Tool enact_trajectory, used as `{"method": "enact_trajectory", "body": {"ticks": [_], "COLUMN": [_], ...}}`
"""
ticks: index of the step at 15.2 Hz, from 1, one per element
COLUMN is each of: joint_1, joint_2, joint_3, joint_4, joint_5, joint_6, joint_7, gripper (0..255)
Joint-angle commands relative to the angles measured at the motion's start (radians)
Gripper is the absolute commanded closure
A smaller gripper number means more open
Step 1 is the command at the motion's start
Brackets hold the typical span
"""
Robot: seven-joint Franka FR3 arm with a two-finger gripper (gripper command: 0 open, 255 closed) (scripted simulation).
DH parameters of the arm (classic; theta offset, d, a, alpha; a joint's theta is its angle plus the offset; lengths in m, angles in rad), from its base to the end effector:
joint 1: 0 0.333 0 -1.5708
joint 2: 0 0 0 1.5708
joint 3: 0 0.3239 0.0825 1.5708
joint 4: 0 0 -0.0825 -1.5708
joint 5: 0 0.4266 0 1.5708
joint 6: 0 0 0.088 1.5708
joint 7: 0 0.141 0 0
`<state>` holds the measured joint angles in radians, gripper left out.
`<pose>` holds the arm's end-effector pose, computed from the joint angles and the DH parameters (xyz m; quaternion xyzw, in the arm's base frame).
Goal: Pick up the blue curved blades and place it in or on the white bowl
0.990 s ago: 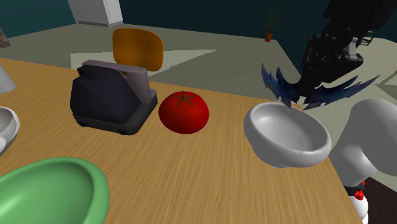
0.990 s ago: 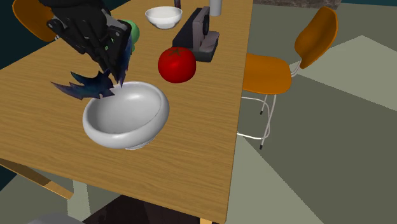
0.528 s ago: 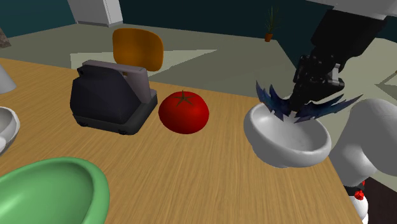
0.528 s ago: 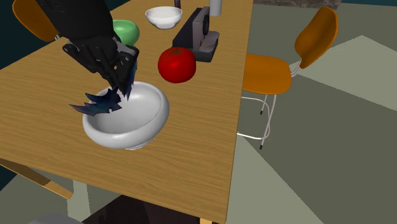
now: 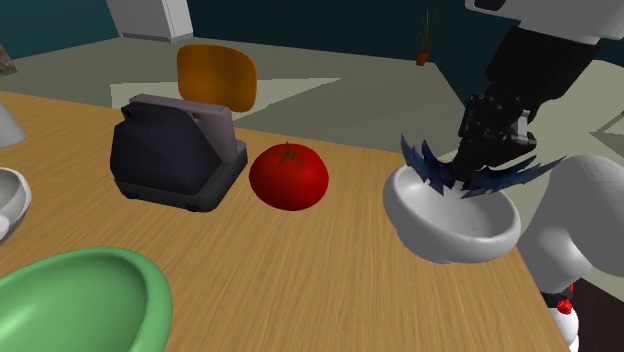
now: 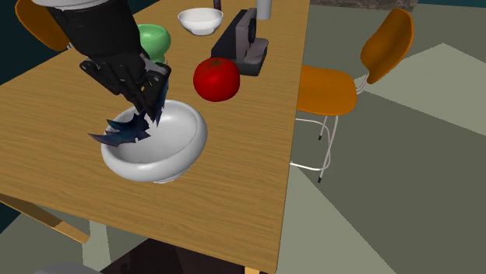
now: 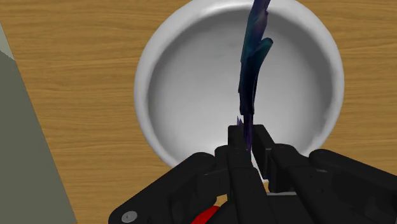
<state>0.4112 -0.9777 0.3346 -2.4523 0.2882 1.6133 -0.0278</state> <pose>0.1940 0.2594 0.5558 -0.9462 -0.3188 -0.0505 0.0216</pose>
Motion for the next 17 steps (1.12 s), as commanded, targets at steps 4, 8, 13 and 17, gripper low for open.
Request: {"method": "enact_trajectory", "body": {"ticks": [4,8,13,17], "joint_1": [0.000,-0.006,-0.012,-0.012], "joint_2": [0.000,0.015,0.033,0.033], "joint_3": [0.000,-0.016,-0.028,-0.028], "joint_4": [0.000,0.074,0.144,0.144], "joint_5": [0.000,-0.014,-0.026,-0.026], "joint_6": [0.000,-0.059,-0.111,-0.111], "joint_7": [0.000,0.004,0.008,0.008], "gripper": [0,0,0,0]}}
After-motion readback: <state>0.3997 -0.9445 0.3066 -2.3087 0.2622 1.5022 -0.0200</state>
